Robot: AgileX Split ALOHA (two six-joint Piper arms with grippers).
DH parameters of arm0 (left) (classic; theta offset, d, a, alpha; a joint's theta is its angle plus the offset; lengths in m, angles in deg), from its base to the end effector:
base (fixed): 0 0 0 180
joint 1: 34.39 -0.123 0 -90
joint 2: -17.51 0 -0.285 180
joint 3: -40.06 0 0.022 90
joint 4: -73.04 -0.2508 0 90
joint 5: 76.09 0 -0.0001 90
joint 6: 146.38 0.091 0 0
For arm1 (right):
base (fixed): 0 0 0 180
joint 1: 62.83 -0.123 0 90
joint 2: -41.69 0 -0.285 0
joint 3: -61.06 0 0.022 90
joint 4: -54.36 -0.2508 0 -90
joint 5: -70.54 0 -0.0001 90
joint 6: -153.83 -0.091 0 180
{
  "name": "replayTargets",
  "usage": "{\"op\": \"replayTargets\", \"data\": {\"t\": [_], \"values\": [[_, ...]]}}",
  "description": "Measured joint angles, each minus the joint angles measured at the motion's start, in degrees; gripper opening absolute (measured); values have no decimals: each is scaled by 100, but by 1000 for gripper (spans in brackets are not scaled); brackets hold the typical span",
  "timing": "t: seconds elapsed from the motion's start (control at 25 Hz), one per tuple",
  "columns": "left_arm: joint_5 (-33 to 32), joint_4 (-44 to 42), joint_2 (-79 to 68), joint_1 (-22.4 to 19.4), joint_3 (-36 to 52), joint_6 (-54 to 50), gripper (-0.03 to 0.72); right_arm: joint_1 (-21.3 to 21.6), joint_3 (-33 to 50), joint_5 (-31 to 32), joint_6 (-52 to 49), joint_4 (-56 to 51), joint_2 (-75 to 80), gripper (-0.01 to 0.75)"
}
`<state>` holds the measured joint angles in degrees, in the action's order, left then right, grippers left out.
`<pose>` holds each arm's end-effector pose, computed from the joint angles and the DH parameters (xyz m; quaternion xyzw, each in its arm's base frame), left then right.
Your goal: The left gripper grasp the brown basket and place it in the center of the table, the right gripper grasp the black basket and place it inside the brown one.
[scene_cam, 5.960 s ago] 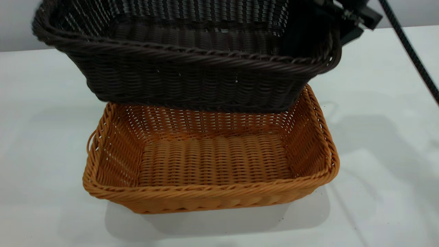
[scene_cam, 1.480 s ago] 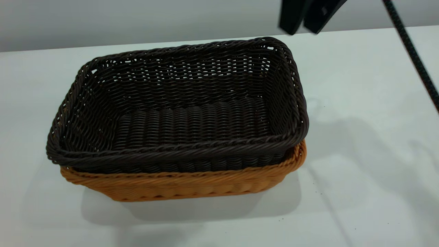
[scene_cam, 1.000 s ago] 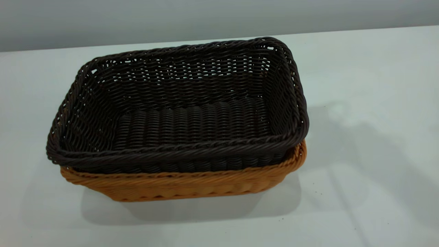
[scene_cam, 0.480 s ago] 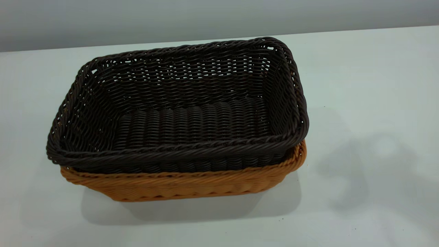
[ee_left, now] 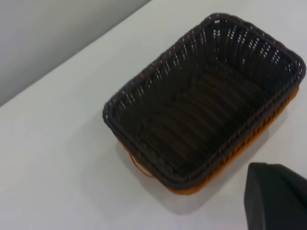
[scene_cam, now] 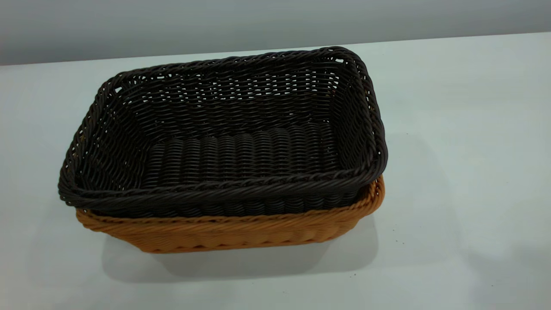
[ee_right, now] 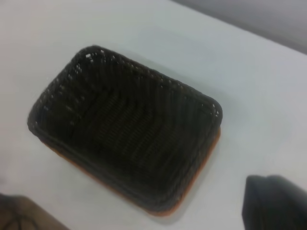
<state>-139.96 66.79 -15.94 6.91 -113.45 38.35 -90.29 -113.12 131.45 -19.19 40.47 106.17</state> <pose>0.0386 -0.0221 0.3745 0.3427 0.8115 -0.0958 0.4636 0.1452 0.0970 0.4276 -0.2582 0.8664 0.1915 0.3820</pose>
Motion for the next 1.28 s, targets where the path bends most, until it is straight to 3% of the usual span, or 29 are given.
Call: {"op": "replayTargets", "data": {"t": [0.48, 0.84, 1.0, 1.28], "values": [[-27, 349, 1259, 0, 1591, -684, -1, -2, 2342, -76, -158, 299, -2498, 0], [134, 281, 1881, 0, 2100, -1231, -1, -2, 3945, -83, -275, 555, -4114, 0], [224, 246, 1918, 0, 2302, -1231, -1, -2, 4364, -23, -294, 590, -4553, 0], [253, 289, 1918, 0, 2503, -1226, -1, -2, 4372, -32, -294, 651, -4682, 0]]}}
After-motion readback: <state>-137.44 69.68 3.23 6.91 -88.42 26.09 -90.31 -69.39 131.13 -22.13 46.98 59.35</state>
